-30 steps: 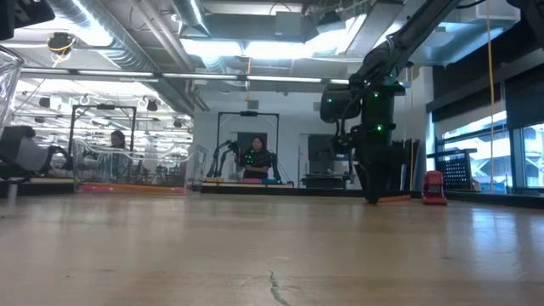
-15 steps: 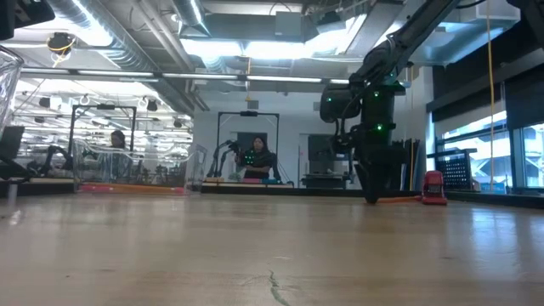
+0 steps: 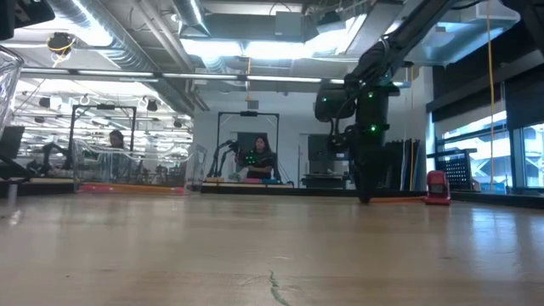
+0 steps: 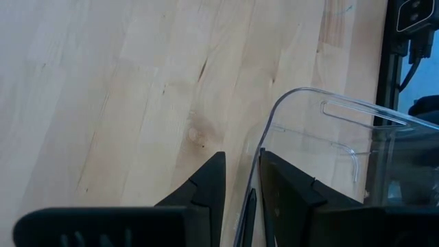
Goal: Sort crayons/erasers/pens/pencils in bins
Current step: Put the orange pencil into the top transparent bin
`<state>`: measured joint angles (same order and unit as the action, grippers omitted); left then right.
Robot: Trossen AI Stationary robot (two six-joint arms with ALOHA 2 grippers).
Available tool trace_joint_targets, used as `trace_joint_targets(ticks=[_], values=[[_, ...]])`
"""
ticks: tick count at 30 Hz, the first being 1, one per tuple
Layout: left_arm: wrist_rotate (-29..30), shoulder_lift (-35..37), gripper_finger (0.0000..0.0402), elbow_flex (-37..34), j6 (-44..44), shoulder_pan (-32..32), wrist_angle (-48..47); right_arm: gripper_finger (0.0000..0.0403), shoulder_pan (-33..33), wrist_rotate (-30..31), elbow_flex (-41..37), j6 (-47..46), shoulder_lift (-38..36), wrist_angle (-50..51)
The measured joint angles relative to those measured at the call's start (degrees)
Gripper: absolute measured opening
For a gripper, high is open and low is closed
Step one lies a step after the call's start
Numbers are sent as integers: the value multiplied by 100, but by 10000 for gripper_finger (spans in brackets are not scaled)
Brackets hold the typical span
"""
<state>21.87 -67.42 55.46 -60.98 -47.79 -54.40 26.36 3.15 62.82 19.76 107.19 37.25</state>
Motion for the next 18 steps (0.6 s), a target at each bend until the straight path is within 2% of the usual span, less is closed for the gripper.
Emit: trace_joint_targets(ticks=[8,12,18], values=[[0,0,85,0,-4,-2,-1,53,-9,-20,246,-164,34,-520],[0,-2,85,0,-2,0,0,53,-70,-474,244,-200,36,-1036],[0,-2,85,0,-3,-1,-1,54,-281,-845,246,-462,26,-1640]])
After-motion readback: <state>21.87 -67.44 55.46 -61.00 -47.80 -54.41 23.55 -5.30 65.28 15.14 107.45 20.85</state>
